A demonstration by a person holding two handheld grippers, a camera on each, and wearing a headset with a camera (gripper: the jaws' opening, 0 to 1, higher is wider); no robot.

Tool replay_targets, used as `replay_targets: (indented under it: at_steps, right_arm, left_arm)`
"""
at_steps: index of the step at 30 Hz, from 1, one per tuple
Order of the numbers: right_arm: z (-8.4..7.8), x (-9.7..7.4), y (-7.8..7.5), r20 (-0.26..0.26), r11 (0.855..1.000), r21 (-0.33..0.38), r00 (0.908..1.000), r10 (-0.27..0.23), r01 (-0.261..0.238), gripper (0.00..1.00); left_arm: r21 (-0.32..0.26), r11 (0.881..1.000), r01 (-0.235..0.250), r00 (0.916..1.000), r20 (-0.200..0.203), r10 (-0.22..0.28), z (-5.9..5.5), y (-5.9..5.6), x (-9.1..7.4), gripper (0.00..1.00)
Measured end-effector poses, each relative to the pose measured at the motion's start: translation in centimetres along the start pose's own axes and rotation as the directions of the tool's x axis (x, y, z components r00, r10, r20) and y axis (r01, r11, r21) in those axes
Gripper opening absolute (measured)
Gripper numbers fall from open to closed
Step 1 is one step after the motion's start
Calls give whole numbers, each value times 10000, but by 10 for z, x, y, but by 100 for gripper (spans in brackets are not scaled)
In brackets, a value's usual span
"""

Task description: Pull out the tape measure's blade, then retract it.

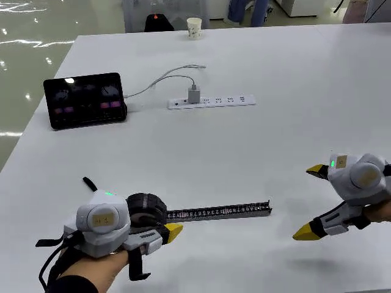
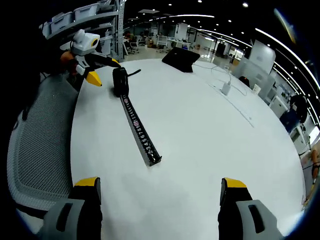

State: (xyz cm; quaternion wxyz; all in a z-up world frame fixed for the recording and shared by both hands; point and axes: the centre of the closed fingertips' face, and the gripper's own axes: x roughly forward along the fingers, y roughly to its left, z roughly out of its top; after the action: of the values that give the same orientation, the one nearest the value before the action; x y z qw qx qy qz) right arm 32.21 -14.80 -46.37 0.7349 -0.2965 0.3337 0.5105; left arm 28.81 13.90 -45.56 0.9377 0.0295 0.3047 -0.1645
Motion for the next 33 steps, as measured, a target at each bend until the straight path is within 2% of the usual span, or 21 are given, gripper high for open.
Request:
replay_targets:
  at_steps: [3, 7, 13, 15, 18, 20, 23, 25, 28, 33]
  right_arm:
    - [4, 5, -1, -69, 9992, -380, 9999, 102, -105, 99]
    - [7, 14, -5, -203, 9952, -935, 9995, 262, -279, 99]
    - [7, 29, -11, -320, 9936, -982, 9981, 534, -563, 99]
    - [7, 33, -12, -395, 9928, -1017, 9974, 595, -633, 99]
    - [7, 37, -10, -478, 9908, -1037, 9955, 820, -866, 99]
    - [5, 41, -6, -627, 9871, -1137, 9924, 1061, -1127, 99]
    - [3, 47, -2, -863, 9832, -1265, 9889, 1211, -1314, 99]
    - [2, 51, -2, -982, 9797, -1541, 9887, 1136, -1279, 94]
    - [1, 57, -1, -1034, 9793, -1460, 9866, 1260, -1403, 91]
    - [5, 64, -2, -1118, 9704, -1769, 9830, 1459, -1642, 80]
  left_arm:
    - [-61, 9999, -89, 9999, 94, 90, 3, -2, 3, 99]
    - [-98, 9993, -363, 9989, 282, 365, 7, 0, 7, 99]
    - [88, 9961, -874, 9953, 438, 869, 7, 4, 10, 99]
    - [-57, 9949, -1008, 9929, 630, 1009, 10, 7, 11, 99]
    - [-390, 9936, -1064, 9921, 629, 1088, 9, 8, 14, 99]
    - [-567, 9903, -1272, 9869, 924, 1320, 12, 12, 15, 99]
    - [-766, 9873, -1389, 9850, 925, 1458, 7, 14, 17, 99]
    - [-997, 9825, -1577, 9812, 963, 1672, 3, 19, 19, 99]
    - [-1353, 9753, -1744, 9762, 1056, 1892, 2, 23, 19, 99]
    - [-1130, 9797, -1656, 9734, 1407, 1808, 4, 21, 22, 99]
